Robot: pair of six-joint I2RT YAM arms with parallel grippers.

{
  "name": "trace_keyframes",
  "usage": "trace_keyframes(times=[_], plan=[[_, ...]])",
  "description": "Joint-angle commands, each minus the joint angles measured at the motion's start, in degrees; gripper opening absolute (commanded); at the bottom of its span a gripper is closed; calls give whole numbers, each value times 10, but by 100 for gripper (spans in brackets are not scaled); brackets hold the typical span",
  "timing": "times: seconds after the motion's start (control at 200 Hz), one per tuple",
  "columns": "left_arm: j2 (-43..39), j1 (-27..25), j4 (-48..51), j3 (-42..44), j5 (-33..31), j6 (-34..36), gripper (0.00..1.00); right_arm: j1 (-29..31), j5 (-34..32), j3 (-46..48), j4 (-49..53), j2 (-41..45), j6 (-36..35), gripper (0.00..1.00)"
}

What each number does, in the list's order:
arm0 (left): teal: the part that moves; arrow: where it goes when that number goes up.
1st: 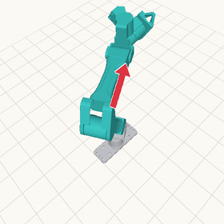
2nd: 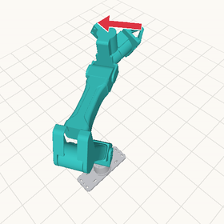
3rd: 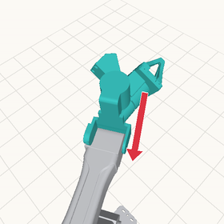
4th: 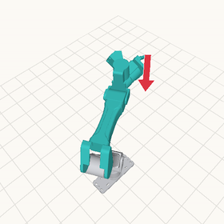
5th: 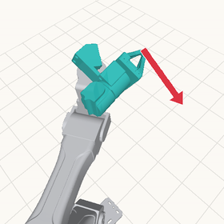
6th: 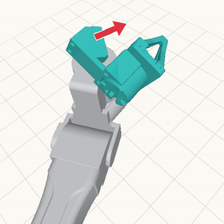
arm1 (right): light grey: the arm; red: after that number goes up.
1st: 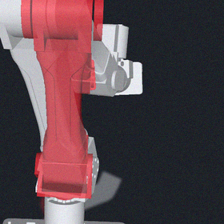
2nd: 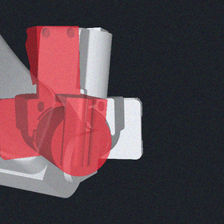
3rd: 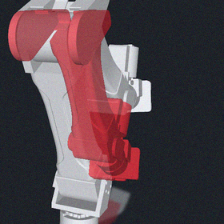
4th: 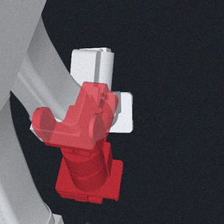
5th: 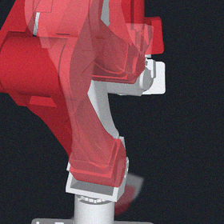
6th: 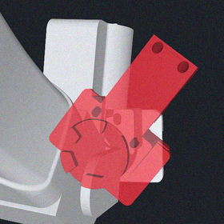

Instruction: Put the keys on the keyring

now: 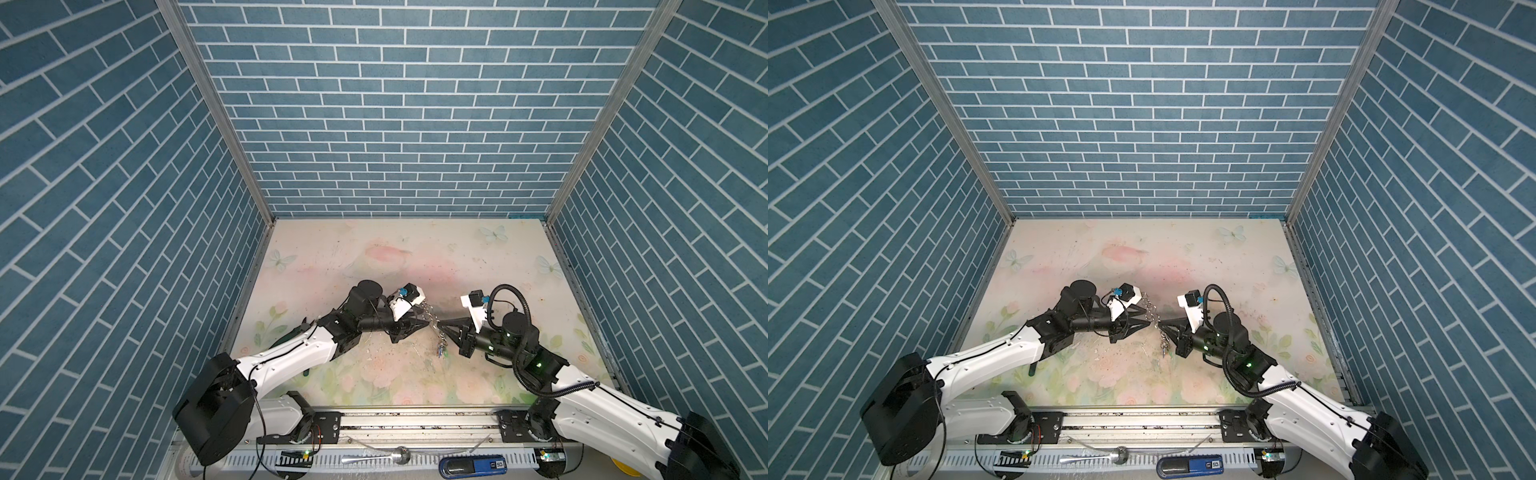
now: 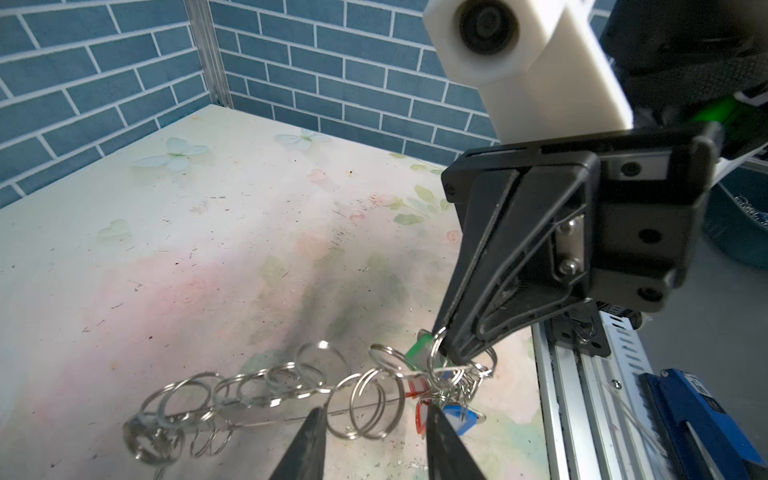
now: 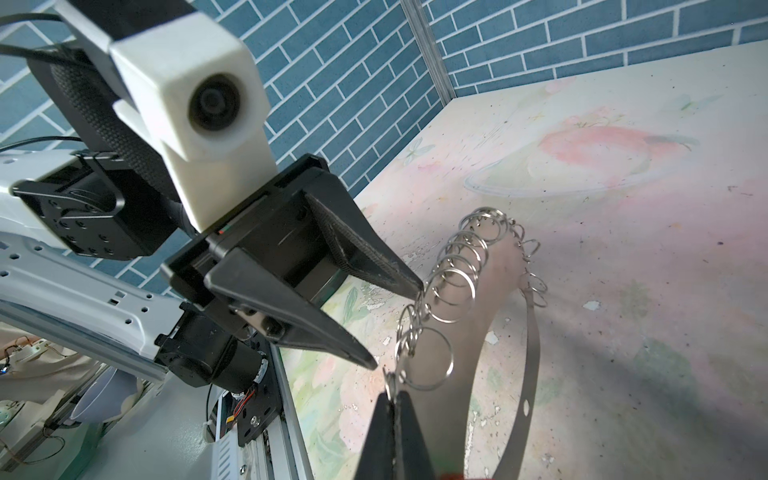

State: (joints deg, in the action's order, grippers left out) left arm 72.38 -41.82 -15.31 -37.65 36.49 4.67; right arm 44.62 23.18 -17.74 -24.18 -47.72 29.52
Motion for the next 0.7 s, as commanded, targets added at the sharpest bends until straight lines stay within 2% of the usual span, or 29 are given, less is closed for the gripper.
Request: trace_keyframes(times=[0.0,0.25,0.43,0.535,0.695], plan=[[8,-1,-51,13,40,-45,38,3,-21,22,-94,-7,-11,0],[35,-1,-133,34,54,-99,40,6,-14,30,-170,-60,11,0],[49,-2,-139,39,48,-101,42,7,-35,28,-184,-79,39,0],[65,-1,-140,37,49,-105,42,7,-28,43,-241,-101,59,0],[90,-1,-199,45,66,-136,42,7,-3,45,-289,-135,73,0]])
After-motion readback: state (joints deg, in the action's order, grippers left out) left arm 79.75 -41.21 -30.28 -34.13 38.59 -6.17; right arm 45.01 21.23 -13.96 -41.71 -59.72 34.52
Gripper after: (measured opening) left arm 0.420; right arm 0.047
